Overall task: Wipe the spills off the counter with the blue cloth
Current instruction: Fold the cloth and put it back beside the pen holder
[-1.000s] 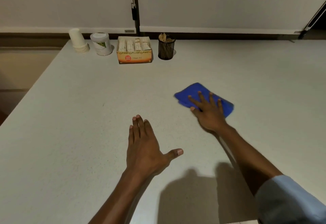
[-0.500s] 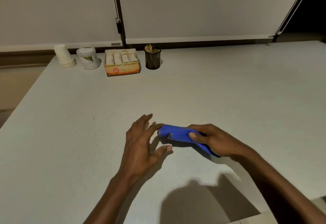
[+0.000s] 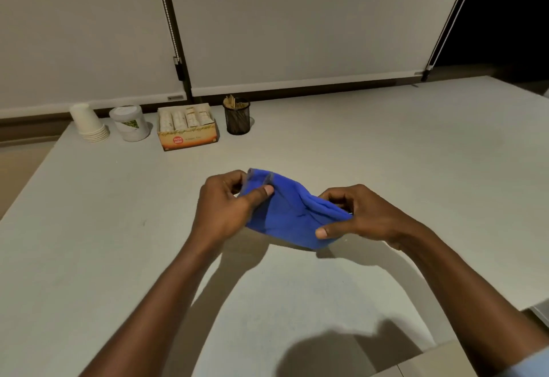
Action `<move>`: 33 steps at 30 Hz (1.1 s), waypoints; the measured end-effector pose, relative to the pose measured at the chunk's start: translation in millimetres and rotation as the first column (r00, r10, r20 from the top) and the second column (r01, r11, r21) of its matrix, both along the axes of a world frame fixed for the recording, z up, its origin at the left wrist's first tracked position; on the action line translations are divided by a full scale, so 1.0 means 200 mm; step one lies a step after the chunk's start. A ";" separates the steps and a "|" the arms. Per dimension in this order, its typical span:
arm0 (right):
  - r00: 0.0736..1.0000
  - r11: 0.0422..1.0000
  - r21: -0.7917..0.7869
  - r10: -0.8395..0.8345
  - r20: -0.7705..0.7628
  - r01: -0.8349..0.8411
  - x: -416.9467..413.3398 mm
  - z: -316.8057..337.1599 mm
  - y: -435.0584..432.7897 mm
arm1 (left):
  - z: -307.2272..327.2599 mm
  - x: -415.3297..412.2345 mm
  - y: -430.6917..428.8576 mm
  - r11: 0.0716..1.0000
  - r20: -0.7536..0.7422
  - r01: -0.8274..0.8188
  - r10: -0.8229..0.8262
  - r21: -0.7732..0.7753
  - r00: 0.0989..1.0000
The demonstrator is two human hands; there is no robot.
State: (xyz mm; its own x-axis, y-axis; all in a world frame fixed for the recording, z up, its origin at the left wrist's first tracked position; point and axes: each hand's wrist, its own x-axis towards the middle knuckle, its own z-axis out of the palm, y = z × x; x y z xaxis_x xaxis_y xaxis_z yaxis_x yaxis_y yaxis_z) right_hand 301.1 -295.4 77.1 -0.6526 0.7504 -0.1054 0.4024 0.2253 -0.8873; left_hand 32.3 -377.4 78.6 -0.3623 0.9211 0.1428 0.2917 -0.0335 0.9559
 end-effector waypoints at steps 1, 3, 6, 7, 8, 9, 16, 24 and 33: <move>0.999 0.998 0.032 -0.047 -0.015 0.047 0.00 0.00 0.00 | 0.01 -0.02 0.02 1.000 0.021 -0.006 0.007 -0.011 1.000; 0.990 0.989 0.076 -0.123 -0.071 0.128 0.01 0.00 0.03 | 0.03 -0.05 0.07 0.999 0.054 -0.010 0.013 -0.043 0.998; 0.973 0.977 0.106 -0.171 -0.152 0.188 0.03 0.04 0.11 | 0.06 -0.07 0.13 0.996 0.060 0.049 -0.044 -0.080 0.997; 0.972 0.974 0.117 -0.172 -0.162 0.192 0.03 0.06 0.15 | 0.06 -0.06 0.15 0.995 0.033 0.060 -0.058 -0.079 0.998; 0.972 0.974 0.127 -0.168 -0.165 0.189 0.04 0.08 0.18 | 0.06 -0.05 0.17 0.996 -0.016 0.055 -0.056 -0.067 0.998; 0.974 0.974 0.133 -0.159 -0.163 0.181 0.04 0.09 0.22 | 0.05 -0.04 0.20 0.998 -0.076 0.041 -0.045 -0.052 0.996; 0.991 0.987 0.103 -0.117 -0.069 0.123 0.01 0.18 0.66 | 0.12 -0.10 0.54 0.984 -0.381 0.005 -0.073 -0.178 0.922; 0.966 0.922 0.296 -0.257 -0.012 0.249 -0.17 0.17 1.31 | 0.23 -0.16 1.17 0.959 -0.587 -0.158 -0.010 -0.235 0.810; 0.917 0.750 0.562 -0.397 -0.041 0.350 -0.40 0.09 1.90 | 0.13 -0.22 1.75 0.950 -0.419 -0.246 0.147 -0.193 0.896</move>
State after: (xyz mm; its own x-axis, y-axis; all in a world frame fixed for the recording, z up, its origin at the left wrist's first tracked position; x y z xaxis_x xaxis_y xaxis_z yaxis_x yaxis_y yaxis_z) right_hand 221.6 85.6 96.0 -0.3159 0.8773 0.3613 0.6180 0.4792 -0.6232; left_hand -12.2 -26.8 104.3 -0.4984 0.8610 0.1008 0.6227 0.2748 0.7326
